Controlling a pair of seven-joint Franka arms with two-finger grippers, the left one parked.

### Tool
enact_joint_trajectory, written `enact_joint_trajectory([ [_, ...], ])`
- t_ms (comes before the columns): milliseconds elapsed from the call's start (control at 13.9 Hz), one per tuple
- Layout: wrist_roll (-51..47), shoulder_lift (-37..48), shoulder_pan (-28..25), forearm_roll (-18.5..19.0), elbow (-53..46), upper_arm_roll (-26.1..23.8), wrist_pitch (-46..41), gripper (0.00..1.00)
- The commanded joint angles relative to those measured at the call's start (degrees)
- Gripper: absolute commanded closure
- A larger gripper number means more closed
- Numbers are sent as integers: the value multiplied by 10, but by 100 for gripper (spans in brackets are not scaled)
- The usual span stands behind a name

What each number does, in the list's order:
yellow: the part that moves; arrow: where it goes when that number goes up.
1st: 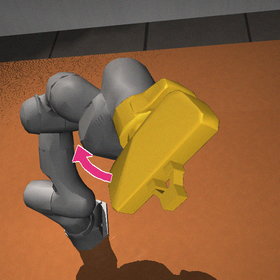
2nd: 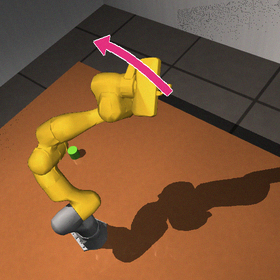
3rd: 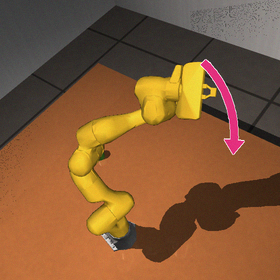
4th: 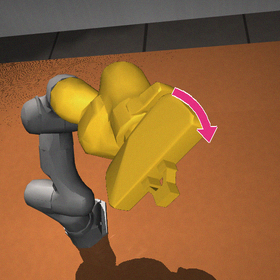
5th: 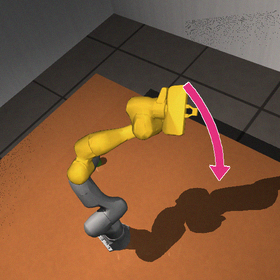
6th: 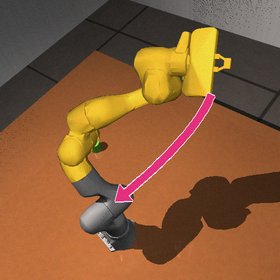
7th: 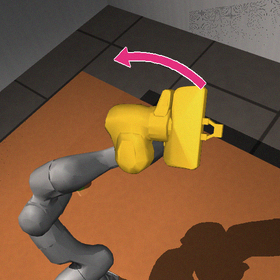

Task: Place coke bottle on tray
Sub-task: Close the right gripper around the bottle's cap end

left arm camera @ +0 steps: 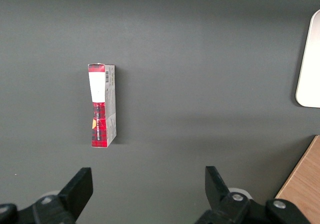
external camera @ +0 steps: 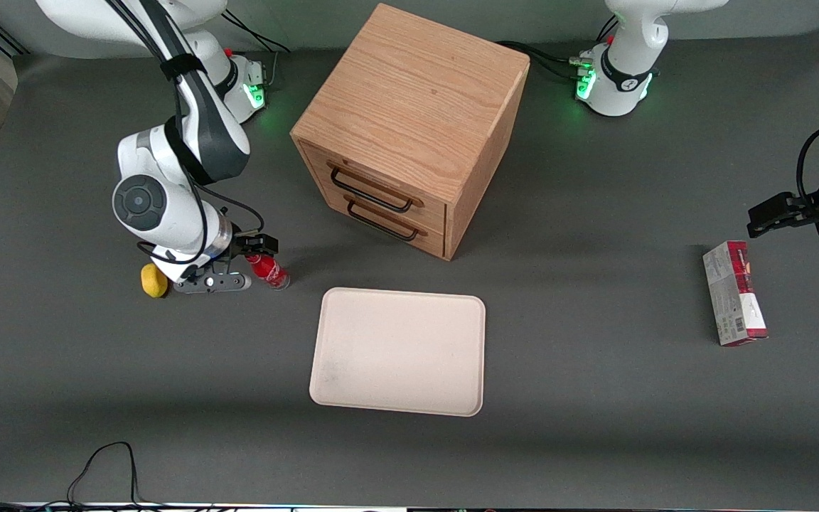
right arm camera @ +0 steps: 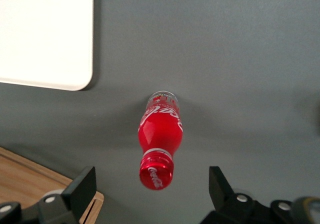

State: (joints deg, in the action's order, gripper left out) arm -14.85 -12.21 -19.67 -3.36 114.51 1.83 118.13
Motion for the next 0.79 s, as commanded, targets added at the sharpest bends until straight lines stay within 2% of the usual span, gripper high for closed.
enact_joint_trajectory([
  [0, 12, 19, -2, 9, 33, 1, 25, 0],
  [504, 23, 19, -2, 12, 48, 1, 40, 1],
  [576, 20, 19, -3, 12, 48, 1, 40, 84],
  [647, 22, 23, -1, 12, 48, 2, 39, 100],
  [719, 21, 24, -3, 12, 48, 2, 39, 100],
])
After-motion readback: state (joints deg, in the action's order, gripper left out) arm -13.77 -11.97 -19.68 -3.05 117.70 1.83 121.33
